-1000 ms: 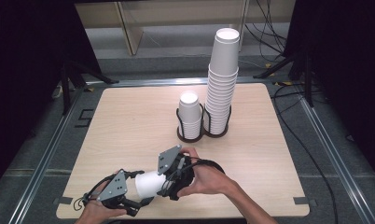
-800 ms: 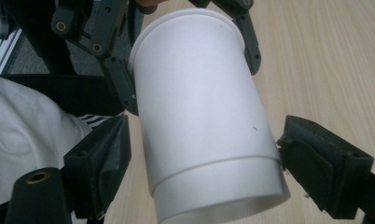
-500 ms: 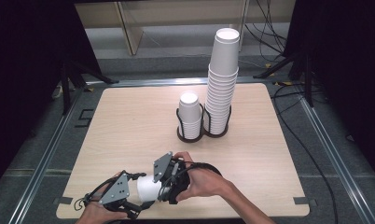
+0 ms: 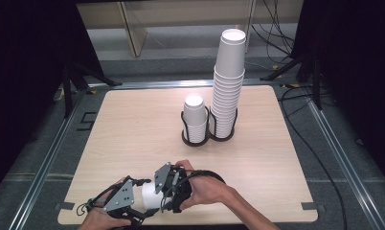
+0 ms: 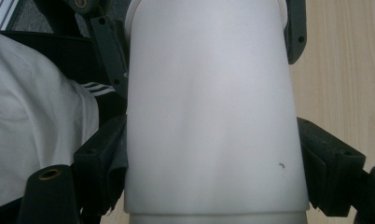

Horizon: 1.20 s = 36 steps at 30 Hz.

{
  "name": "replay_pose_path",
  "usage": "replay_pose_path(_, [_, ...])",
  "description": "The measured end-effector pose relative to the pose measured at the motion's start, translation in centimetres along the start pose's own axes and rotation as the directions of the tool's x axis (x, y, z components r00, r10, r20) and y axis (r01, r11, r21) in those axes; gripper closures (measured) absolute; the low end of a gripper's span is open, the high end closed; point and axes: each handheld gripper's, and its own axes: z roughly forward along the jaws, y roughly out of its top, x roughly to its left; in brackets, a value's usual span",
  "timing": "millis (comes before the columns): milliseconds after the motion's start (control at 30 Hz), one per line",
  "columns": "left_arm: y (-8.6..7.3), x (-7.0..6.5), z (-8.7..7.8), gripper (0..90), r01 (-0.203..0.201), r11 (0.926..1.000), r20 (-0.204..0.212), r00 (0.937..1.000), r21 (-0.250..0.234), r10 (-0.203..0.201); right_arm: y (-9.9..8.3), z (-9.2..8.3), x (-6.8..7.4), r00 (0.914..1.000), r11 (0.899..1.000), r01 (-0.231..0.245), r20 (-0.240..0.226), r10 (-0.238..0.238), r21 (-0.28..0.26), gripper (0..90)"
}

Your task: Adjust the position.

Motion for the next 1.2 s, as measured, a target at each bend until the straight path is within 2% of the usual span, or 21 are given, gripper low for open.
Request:
replay_pose_path(200, [-0.1, 0.1, 0.1, 12.0, -0.008, 1.0, 0.011, 0.9999, -0.001, 0.008, -0.1, 0.3, -0.1, 0.9995, 0.999, 0.032, 0.001, -0.032, -0.001, 22.7])
replay_pose_path(400, [-0.4, 0.2, 0.2, 9.8, 0.012, 0.9987, 0.004, 0.9999, -0.05, -0.011, -0.4, -0.2, 0.0, 0.9999, 1.0, 0.012, 0.002, -0.012, -0.019, 22.7])
replay_pose_path(433, [-0.5, 0.2, 0.1, 9.6, 0.043, 0.9946, 0.011, 0.999, -0.094, -0.042, -0.4, -0.3, 0.0, 1.0, 0.999, 0.007, 0.005, -0.007, -0.032, 22.8])
replay_pose_path(567, [-0.3, 0.4, -0.4, 9.7, 0.055, 0.99, 0.002, 0.9985, -0.13, -0.055, -0.8, -1.0, -0.2, 0.9995, 0.998, 0.025, 0.021, -0.024, -0.061, 22.9])
replay_pose_path(600, [-0.3, 0.6, -0.7, 10.2, 0.082, 0.9826, -0.001, 0.9965, -0.167, -0.083, -0.9, -1.2, -0.1, 0.9998, 0.998, -0.009, 0.019, 0.011, -0.061, 22.9])
replay_pose_path(633, [-0.3, 0.6, -0.7, 10.8, 0.082, 0.9826, -0.001, 0.9965, -0.167, -0.083, -0.9, -1.2, -0.1, 0.9998, 0.998, -0.009, 0.019, 0.011, -0.061, 22.9])
replay_pose_path(667, [-0.4, 0.9, -1.2, 11.4, 0.115, 0.9695, -0.004, 0.9929, -0.216, -0.119, -1.5, -1.6, -0.4, 0.9991, 0.993, -0.037, 0.018, 0.039, -0.108, 22.9])
replay_pose_path(700, [-0.4, 1.2, -1.6, 12.2, 0.121, 0.9661, -0.007, 0.992, -0.228, -0.126, -1.8, -1.8, -0.6, 0.9973, 0.986, -0.074, -0.008, 0.073, -0.15, 22.9])
replay_pose_path(733, [-0.4, 1.4, -1.7, 13.5, 0.149, 0.9549, -0.003, 0.988, -0.257, -0.155, -2.2, -2.0, -0.9, 0.9956, 0.98, -0.093, -0.009, 0.093, -0.175, 22.8])
replay_pose_path(767, [-0.4, 1.4, -1.7, 14.6, 0.149, 0.9549, -0.003, 0.988, -0.257, -0.155, -2.6, -2.1, -1.2, 0.9946, 0.975, -0.103, -0.009, 0.103, -0.199, 22.8])
replay_pose_path(800, [-0.6, 1.8, -1.9, 14.3, 0.179, 0.9362, 0.012, 0.9828, -0.303, -0.184, -2.9, -2.2, -1.4, 0.9925, 0.968, -0.121, -0.005, 0.123, -0.218, 22.8])
replay_pose_path(833, [-0.6, 1.8, -1.9, 14.1, 0.179, 0.9362, 0.012, 0.9828, -0.303, -0.184, -3.2, -2.5, -1.5, 0.9888, 0.961, -0.147, -0.011, 0.149, -0.236, 22.7])
replay_pose_path(867, [-0.6, 2.0, -2.3, 14.5, 0.201, 0.934, 0.0, 0.9776, -0.295, -0.211, -3.5, -2.7, -1.7, 0.9861, 0.95, -0.164, -0.02, 0.165, -0.265, 22.7])
replay_pose_path(900, [-0.7, 2.1, -2.1, 14.5, 0.214, 0.9215, 0.006, 0.9746, -0.324, -0.224, -3.8, -2.9, -1.8, 0.9825, 0.937, -0.184, -0.025, 0.184, -0.296, 22.6])
replay_pose_path(933, [-0.7, 2.1, -2.1, 14.5, 0.225, 0.9172, 0.008, 0.9718, -0.329, -0.236, -4.1, -3.1, -1.9, 0.9778, 0.922, -0.206, -0.034, 0.207, -0.328, 22.5])
replay_pose_path(1033, [-0.8, 2.2, -2.2, 14.5, 0.25, 0.9111, 0.01, 0.9654, -0.328, -0.261, -4.7, -3.5, -2.2, 0.972, 0.887, -0.227, -0.038, 0.232, -0.403, 22.4])
replay_pose_path(1067, [-0.8, 2.4, -2.1, 14.5, 0.287, 0.8877, 0.047, 0.9558, -0.36, -0.29, -4.9, -3.6, -2.3, 0.9708, 0.873, -0.23, -0.038, 0.237, -0.43, 22.4])
replay_pose_path(1100, [-0.8, 2.4, -2.1, 14.5, 0.287, 0.8877, 0.047, 0.9558, -0.36, -0.29, -4.9, -3.6, -2.3, 0.9708, 0.873, -0.23, -0.038, 0.237, -0.43, 22.4])
replay_pose_path(1133, [-0.8, 2.4, -2.2, 14.6, 0.301, 0.8807, 0.054, 0.9517, -0.366, -0.302, -5.1, -3.7, -2.3, 0.9674, 0.849, -0.241, -0.047, 0.249, -0.469, 22.4])
replay_pose_path(1167, [-0.8, 2.5, -2.1, 14.4, 0.321, 0.8702, 0.06, 0.9447, -0.374, -0.322, -5.2, -3.7, -2.2, 0.9668, 0.845, -0.242, -0.046, 0.251, -0.477, 22.3])
replay_pose_path(1200, [-0.9, 2.5, -2.1, 14.5, 0.33, 0.865, 0.073, 0.9419, -0.378, -0.328, -5.2, -3.7, -2.2, 0.9709, 0.846, -0.224, -0.035, 0.237, -0.484, 22.3])
